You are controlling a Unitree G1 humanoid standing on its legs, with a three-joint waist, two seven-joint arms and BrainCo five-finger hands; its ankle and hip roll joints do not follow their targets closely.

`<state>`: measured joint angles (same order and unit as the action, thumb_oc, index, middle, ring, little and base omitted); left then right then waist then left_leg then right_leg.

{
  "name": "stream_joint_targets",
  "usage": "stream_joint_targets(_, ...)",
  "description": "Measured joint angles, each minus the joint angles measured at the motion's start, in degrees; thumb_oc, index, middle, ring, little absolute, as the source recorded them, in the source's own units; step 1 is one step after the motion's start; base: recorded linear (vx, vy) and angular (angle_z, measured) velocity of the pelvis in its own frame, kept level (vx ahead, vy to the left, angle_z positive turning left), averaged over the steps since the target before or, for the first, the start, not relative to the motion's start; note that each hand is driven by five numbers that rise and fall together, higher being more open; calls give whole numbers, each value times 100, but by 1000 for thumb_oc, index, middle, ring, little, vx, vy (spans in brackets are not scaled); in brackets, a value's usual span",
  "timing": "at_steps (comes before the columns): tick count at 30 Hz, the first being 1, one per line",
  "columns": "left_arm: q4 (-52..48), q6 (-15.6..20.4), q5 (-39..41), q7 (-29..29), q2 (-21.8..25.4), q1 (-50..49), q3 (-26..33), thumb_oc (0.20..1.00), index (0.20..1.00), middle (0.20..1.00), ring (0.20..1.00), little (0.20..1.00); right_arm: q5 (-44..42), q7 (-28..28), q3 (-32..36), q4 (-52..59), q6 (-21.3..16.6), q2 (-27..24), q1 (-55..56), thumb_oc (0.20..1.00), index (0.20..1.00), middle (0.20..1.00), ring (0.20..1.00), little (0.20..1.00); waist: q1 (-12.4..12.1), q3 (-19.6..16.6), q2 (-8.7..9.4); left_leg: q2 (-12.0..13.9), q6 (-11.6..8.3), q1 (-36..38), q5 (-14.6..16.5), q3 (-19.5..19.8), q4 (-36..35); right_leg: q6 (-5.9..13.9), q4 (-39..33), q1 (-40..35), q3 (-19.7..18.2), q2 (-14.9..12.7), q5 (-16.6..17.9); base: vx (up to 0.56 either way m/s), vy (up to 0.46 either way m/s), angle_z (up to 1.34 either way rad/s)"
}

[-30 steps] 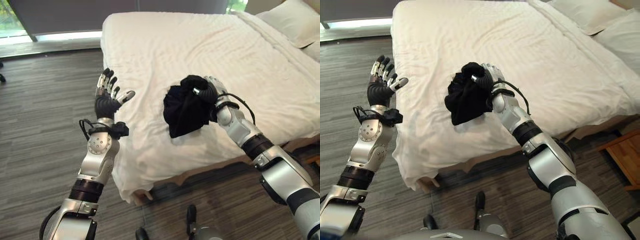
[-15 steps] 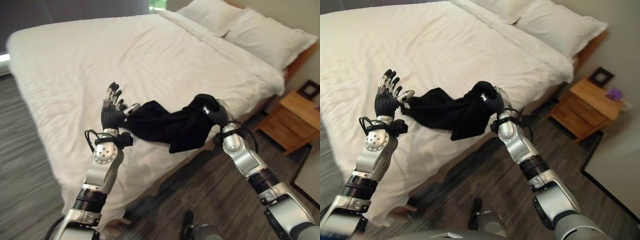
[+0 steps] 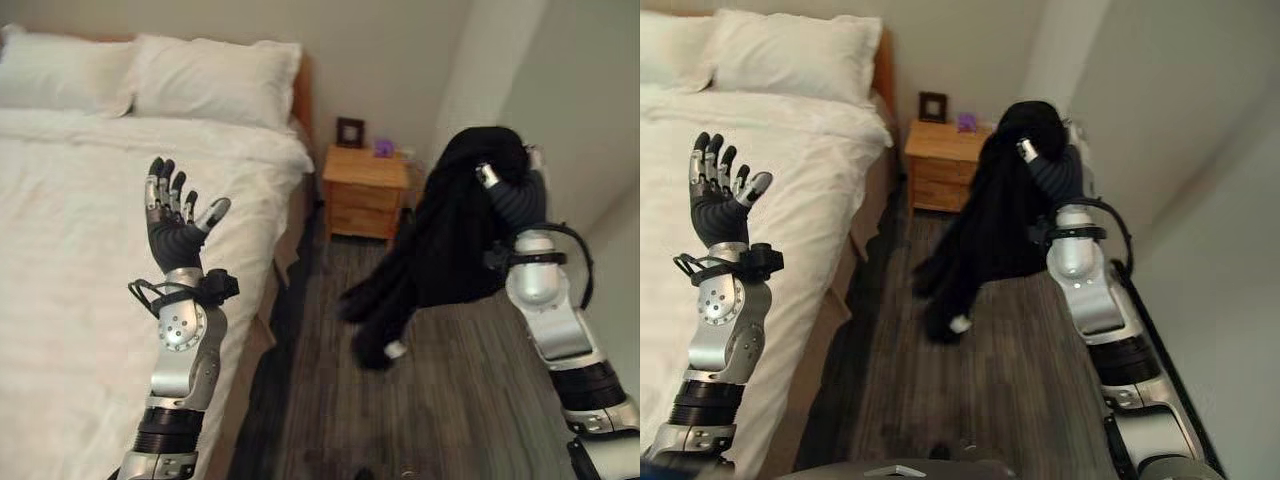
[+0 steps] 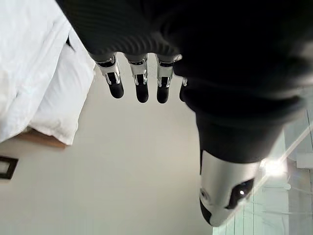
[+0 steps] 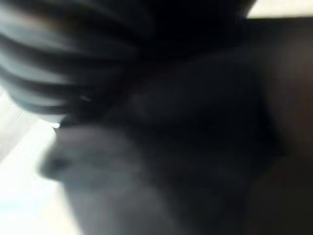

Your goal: Pick up bed clothes into laundry basket.

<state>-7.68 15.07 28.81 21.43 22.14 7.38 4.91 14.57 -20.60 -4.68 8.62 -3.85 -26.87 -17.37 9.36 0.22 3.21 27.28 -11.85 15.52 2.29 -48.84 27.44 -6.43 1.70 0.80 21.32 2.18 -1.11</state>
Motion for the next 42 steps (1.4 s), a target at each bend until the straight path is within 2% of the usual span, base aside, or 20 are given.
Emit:
stream_joint_targets(2,-258,19,-35,19,-16,-189,-61,1000,1000,1000,1000,1000,0,44,104,33,4,-34,679,200,200,200,200,200,109,60,43,-320,-257,-409,198,861,216,1,-306,-225,-670,21,146,138,0,-190)
stream_joint_targets(3,-784,-94,-27,190,-252,-192,-52,1000,1000,1000,1000,1000,16,127,1,39,12,72,879,200,200,200,200,200,-78,140,136,-799,-72,-648,468,1434,-237,-9,-384,-229,-1238,-54,249,17,85,-194)
stream_joint_targets(5,-1141,245,-211,-297,-125,-642,-366,1000,1000,1000,1000,1000,35,153,-151,79,-89,-53,1033,200,200,200,200,200,-213,216,144,-1278,188,-1199,582,2384,-638,75,-386,-131,-1687,-170,241,171,130,-204)
stream_joint_targets(6,-1398,280,-221,-576,-189,-1313,-573,1000,1000,1000,1000,1000,77,169,-12,189,-102,-205,1137,200,200,200,200,200,-83,351,114,-1634,194,-1668,579,3316,-1256,301,-492,-192,-2027,-276,373,190,128,-194)
stream_joint_targets(10,-578,312,-75,-724,-488,-1205,-947,1000,1000,1000,1000,1000,201,68,-13,106,-247,-268,1110,200,200,200,200,200,-556,626,-150,-2460,672,-2136,179,5736,-2926,649,-332,19,-3503,-394,213,107,141,-193)
stream_joint_targets(12,-519,300,-31,-720,-575,-844,-1102,1000,1000,1000,1000,1000,364,74,0,201,-238,-424,1093,200,200,200,200,200,-719,817,-454,-2544,860,-2368,94,5569,-2554,711,-410,70,-3311,-502,222,197,168,-179)
stream_joint_targets(13,-514,304,-24,-719,-571,-689,-1208,1000,1000,1000,1000,1000,373,59,24,215,-256,-397,1218,200,200,200,200,200,-735,797,-590,-2452,933,-2405,-272,5444,-2482,873,-418,27,-3309,-509,213,246,182,-120)
stream_joint_targets(14,-534,300,-24,-747,-521,-495,-1366,1000,1000,1000,1000,1000,441,44,22,254,-232,-365,1379,200,200,200,200,200,-686,826,-528,-2465,937,-2340,-328,5103,-2409,934,-336,59,-3270,-647,156,233,175,-134)
stream_joint_targets(16,-602,209,-87,-760,-241,18,-1909,1000,1000,1000,1000,1000,633,39,-10,365,-166,-278,1521,200,200,200,200,200,-575,920,-373,-2430,999,-2101,-313,4260,-2640,907,779,820,-2526,-950,-108,133,110,-170)
stream_joint_targets(19,-468,35,-317,-710,4,491,-2600,1000,1000,1000,1000,1000,792,-18,-14,347,-144,-241,1198,200,200,200,200,200,-495,1040,-545,-2317,1230,-1551,-490,3051,-3099,1182,1827,1286,168,-1732,-264,116,69,-175)
stream_joint_targets(21,-451,-54,-392,-744,-122,559,-2707,1000,1000,1000,1000,1000,799,-66,30,351,-133,-262,1205,200,200,200,200,200,-158,1046,-522,-2378,1218,-1417,-254,2787,-3100,1192,1750,1172,532,-1841,-270,252,46,-99)
stream_joint_targets(24,-287,-101,-440,-808,-130,651,-2661,1000,1000,1000,1000,1000,845,-144,-18,190,-95,-314,1140,200,200,200,200,200,-164,1007,-492,-2364,1133,-1247,-117,2259,-3155,1207,1567,1148,1245,-1821,-279,215,-76,-105)
stream_joint_targets(26,-88,-203,-439,-831,-118,616,-2673,1000,1000,1000,1000,1000,1023,-169,-12,-106,13,-342,1124,200,200,200,200,200,-109,976,-452,-2394,1078,-1035,-11,2104,-3107,1045,800,854,1637,-1746,197,327,-196,-53)
stream_joint_targets(29,15,-229,-430,-935,-249,407,-2717,1000,1000,1000,1000,1000,1038,-187,0,-462,177,-490,1194,200,200,200,200,200,-156,842,-758,-2141,957,-779,60,1940,-3094,640,415,551,1482,-1221,218,224,-171,-46)
stream_joint_targets(31,78,-276,-419,-981,-313,383,-2704,1000,1000,1000,1000,1000,1036,-213,40,-584,217,-507,1247,200,200,200,200,200,-172,834,-780,-1953,915,-692,23,2031,-2560,490,193,265,1343,-973,143,343,-431,-75)
stream_joint_targets(33,301,-278,-319,-1041,-446,324,-2653,1000,1000,1000,1000,1000,1031,-198,26,-674,229,-535,1280,200,200,200,200,200,-345,853,-649,-1585,777,-1029,43,1981,-869,392,-19,-57,1226,-907,125,368,-421,-104)
stream_joint_targets(35,246,-260,-207,-1038,-473,181,-2625,1000,1000,1000,1000,1000,1031,-205,12,-671,232,-664,1140,200,200,200,200,200,-688,886,-562,-1199,372,-1744,28,2792,956,256,-283,-324,802,-751,-3,241,-137,-137)
stream_joint_targets(36,217,-259,-196,-1046,-487,148,-2637,1000,1000,1000,1000,1000,1030,-210,37,-638,252,-735,1067,200,200,200,200,200,-735,927,-475,-1308,193,-2301,233,3287,1461,203,-359,-432,517,-753,-62,85,50,-108)
stream_joint_targets(39,172,-250,-52,-1043,-483,86,-2630,1000,1000,1000,1000,1000,1032,-207,-50,-602,258,-835,740,200,200,200,200,200,-882,1064,-180,-1567,319,-3014,161,3399,925,297,-439,-607,138,-923,-48,291,102,-95)
stream_joint_targets(42,238,-195,19,-1047,-468,-156,-2623,1000,1000,1000,1000,1000,1034,-241,-209,-601,247,-994,395,200,200,200,200,200,-999,1042,-237,-2123,747,-3060,-236,3604,-1617,703,-741,-1018,-313,-910,-97,334,120,-93)
